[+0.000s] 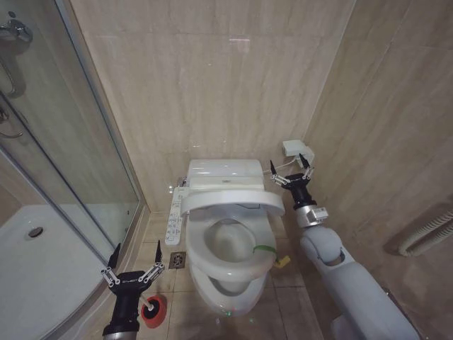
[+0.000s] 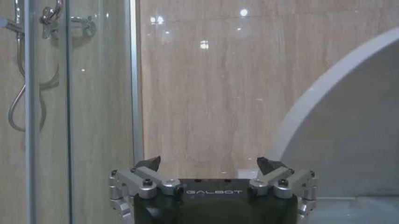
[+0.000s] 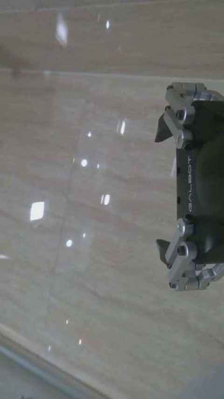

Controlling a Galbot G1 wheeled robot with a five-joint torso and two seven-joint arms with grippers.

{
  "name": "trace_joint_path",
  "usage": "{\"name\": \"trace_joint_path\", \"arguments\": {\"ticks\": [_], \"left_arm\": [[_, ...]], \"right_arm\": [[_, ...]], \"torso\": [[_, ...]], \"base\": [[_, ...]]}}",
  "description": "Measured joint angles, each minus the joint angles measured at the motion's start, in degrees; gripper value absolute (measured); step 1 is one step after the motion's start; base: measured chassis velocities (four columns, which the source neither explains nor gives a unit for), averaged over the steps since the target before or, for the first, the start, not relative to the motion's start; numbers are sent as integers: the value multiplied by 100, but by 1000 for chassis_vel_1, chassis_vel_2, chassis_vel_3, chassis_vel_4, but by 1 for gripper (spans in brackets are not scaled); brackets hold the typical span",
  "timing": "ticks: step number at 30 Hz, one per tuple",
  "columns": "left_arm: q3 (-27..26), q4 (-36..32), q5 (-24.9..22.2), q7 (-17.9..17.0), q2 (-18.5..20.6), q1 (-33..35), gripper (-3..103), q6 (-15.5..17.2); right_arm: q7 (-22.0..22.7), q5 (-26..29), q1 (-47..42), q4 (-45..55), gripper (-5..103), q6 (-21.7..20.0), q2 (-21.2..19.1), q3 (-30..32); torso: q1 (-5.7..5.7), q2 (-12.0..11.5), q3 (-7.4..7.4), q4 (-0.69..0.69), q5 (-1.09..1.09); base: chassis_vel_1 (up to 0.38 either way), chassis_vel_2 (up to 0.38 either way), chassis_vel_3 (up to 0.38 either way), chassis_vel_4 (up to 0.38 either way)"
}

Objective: Open the toilet lid, clean the toilet bowl with a toilet brush, close the toilet lid, and flush.

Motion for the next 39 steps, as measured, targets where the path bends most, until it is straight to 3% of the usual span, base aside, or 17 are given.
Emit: {"name": "trace_joint_path", "arguments": {"ticks": [12, 26, 39], "left_arm": [[0, 0, 0, 0, 0, 0, 100, 0], [0, 0, 0, 0, 0, 0, 100, 0], [0, 0, 0, 0, 0, 0, 100, 0]], "right_arm": [[-265, -153, -628, 205, 100, 116, -80, 48], [233, -191, -626, 97, 100, -166, 501, 350], [273, -212, -1864, 893, 100, -198, 627, 982]], "torso": [[0, 0, 0, -1, 0], [1, 0, 0, 2, 0], [0, 0, 0, -1, 0]], "base": [[0, 0, 0, 0], [0, 0, 0, 0], [0, 0, 0, 0]]}}
